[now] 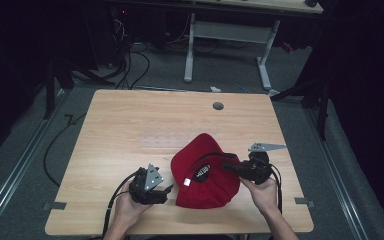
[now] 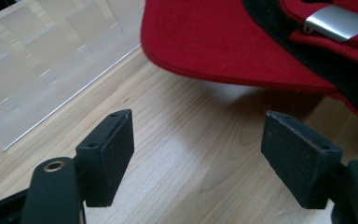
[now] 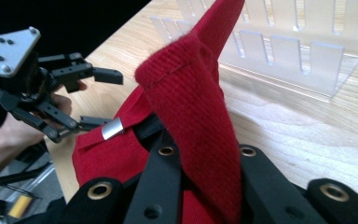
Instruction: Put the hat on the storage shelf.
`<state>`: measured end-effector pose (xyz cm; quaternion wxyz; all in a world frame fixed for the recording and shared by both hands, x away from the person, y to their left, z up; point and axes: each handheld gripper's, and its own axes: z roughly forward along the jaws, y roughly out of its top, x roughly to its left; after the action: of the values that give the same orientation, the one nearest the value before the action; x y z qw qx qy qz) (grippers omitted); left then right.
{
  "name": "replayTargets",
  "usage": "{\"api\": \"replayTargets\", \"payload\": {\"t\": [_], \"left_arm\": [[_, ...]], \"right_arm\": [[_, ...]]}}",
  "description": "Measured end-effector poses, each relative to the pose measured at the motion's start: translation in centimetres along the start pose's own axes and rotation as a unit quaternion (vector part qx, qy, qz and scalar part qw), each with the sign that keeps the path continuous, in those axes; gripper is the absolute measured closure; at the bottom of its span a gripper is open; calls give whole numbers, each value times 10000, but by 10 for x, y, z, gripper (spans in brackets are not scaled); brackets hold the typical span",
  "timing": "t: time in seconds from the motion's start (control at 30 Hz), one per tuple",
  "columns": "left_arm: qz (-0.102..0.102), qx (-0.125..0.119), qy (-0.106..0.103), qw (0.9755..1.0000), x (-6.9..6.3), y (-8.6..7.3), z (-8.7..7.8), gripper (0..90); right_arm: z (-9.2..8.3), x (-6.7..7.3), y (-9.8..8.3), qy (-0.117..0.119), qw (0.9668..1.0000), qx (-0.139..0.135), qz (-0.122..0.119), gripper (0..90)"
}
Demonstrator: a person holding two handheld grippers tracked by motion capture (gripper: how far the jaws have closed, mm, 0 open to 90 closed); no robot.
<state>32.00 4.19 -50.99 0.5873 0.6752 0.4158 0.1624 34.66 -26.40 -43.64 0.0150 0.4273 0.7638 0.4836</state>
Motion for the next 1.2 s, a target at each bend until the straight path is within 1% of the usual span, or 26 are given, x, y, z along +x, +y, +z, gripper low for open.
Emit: {"api": "replayTargets", "payload": {"t": [0.03,0.07,0.13,0.23,0.27,0.33,0.37,0.4,0.5,0.6,0.73,0.8,0.87,1.03,1.13,1.2], "left_arm": [[-37,5,-35,10000,-1,1,1,258],[-31,-5,-34,10000,-3,1,1,254],[92,31,-39,9999,-6,1,3,248],[112,17,-68,9999,-9,2,5,237],[162,10,-82,9998,-10,3,5,232],[195,-19,-84,9998,-11,3,6,226],[169,-40,-104,9998,-12,4,6,222],[183,-40,-114,9998,-13,4,6,219],[325,-21,-121,9994,-15,4,6,208],[382,-10,-135,9992,-15,4,6,210],[557,-41,-141,9983,-18,3,6,245],[753,-148,-129,9970,-21,1,5,280],[815,-166,-131,9964,-22,1,5,295],[907,-138,-146,9957,-24,1,4,302],[898,-148,-204,9956,-24,2,2,347],[830,-194,-226,9961,-23,4,1,375]], "right_arm": [[0,0,1,30,10000,-11,22,867],[0,0,2,64,10000,-18,52,867],[0,0,3,118,9999,-14,77,867],[0,1,7,206,9997,-20,133,866],[-1,1,8,224,9997,-12,135,866],[0,3,10,238,9996,19,122,866],[0,3,11,265,9996,23,125,866],[1,4,12,271,9995,42,150,866],[4,5,13,286,9993,134,202,865],[5,3,14,345,9988,165,300,865],[7,4,15,454,9981,194,373,864],[7,4,16,520,9977,174,393,864],[7,6,17,532,9977,178,378,864],[8,9,19,558,9978,175,306,864],[7,9,20,604,9974,191,333,865],[7,8,21,646,9971,204,346,865]]}}
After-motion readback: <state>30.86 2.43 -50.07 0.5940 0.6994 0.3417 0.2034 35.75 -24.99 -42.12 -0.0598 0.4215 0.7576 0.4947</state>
